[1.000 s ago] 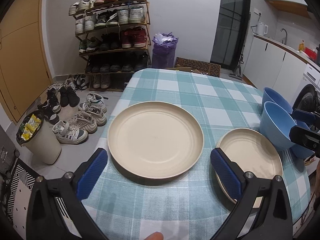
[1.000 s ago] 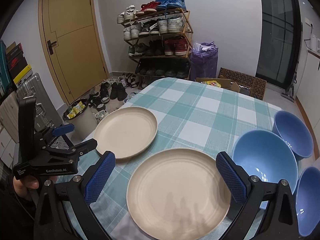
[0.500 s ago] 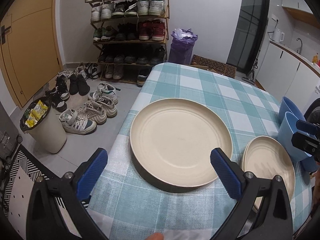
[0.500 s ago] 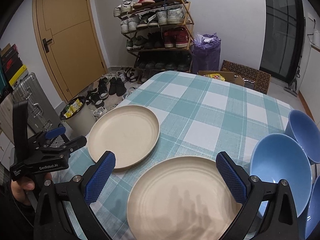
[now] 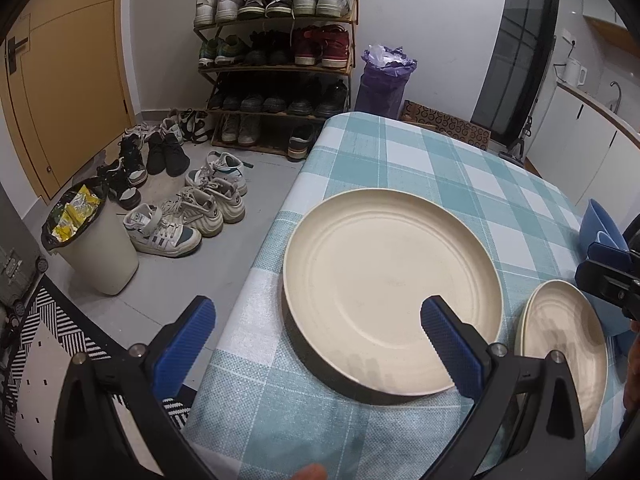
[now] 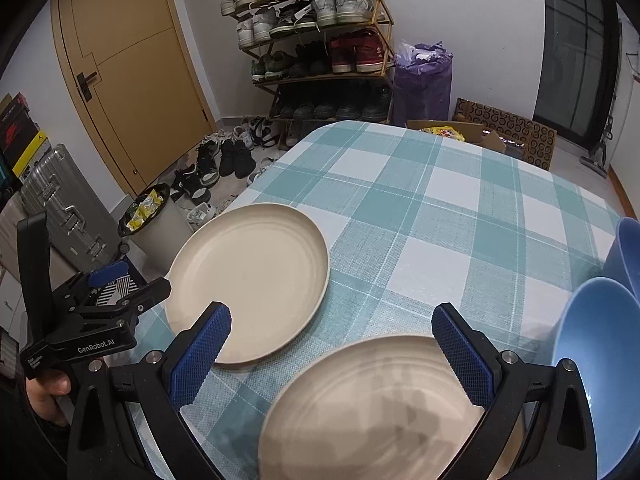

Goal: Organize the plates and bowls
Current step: 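Move both tools to the rim of the single flat cream plate, then close the left tool on the plate rim while the right tool grips it too, then lift the cream plate with both tools and carry it toward the stacked plates, then lower the held cream plate onto the stacked plates with both tools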

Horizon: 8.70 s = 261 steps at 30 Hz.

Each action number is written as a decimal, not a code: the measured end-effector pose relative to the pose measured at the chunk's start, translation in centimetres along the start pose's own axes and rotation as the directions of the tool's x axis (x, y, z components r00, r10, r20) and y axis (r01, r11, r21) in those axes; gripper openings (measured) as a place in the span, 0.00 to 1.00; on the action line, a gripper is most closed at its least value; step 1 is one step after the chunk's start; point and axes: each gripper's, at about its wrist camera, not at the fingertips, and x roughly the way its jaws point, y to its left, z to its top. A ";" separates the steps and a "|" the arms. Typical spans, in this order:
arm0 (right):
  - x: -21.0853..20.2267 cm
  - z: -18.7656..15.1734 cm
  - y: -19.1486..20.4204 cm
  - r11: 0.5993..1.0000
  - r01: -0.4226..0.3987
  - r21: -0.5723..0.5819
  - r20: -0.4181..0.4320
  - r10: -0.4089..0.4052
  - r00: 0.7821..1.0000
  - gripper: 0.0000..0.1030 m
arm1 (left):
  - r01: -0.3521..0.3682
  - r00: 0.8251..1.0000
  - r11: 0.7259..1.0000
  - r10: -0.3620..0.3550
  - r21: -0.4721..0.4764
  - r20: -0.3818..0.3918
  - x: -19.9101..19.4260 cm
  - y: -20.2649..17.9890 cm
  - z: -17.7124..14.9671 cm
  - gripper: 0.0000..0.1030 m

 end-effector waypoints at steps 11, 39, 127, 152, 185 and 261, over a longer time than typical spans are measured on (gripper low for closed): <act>3.2 0.9 0.4 1.000 0.009 -0.005 -0.045 -0.010 0.999 0.99 | -0.005 1.000 1.000 0.004 -0.026 -0.031 2.0 1.1 0.3 1.00; 10.4 1.3 1.0 0.999 -0.037 -0.009 -0.182 0.035 0.983 0.72 | 0.057 0.994 0.998 -0.058 -0.017 -0.091 4.4 1.5 0.2 0.77; -0.8 -0.9 1.1 0.995 0.088 -0.047 -0.005 -0.088 0.996 0.18 | 0.078 0.996 0.994 -0.082 0.081 0.048 -3.7 -2.7 0.4 0.16; -8.7 -4.7 -3.3 0.988 0.151 0.037 0.060 -0.153 0.986 0.18 | 0.135 0.987 0.973 -0.148 0.188 0.057 -7.1 -9.4 -1.0 0.16; -9.4 -9.9 -5.9 0.974 0.190 0.122 0.002 -0.192 0.981 0.19 | 0.174 0.984 0.947 -0.176 0.270 -0.017 -5.5 -13.1 -3.6 0.16; -6.8 -14.5 -6.6 0.928 0.364 0.073 -0.085 -0.358 0.930 0.19 | 0.157 0.987 0.912 -0.136 0.379 -0.082 -1.0 -16.3 -6.8 0.17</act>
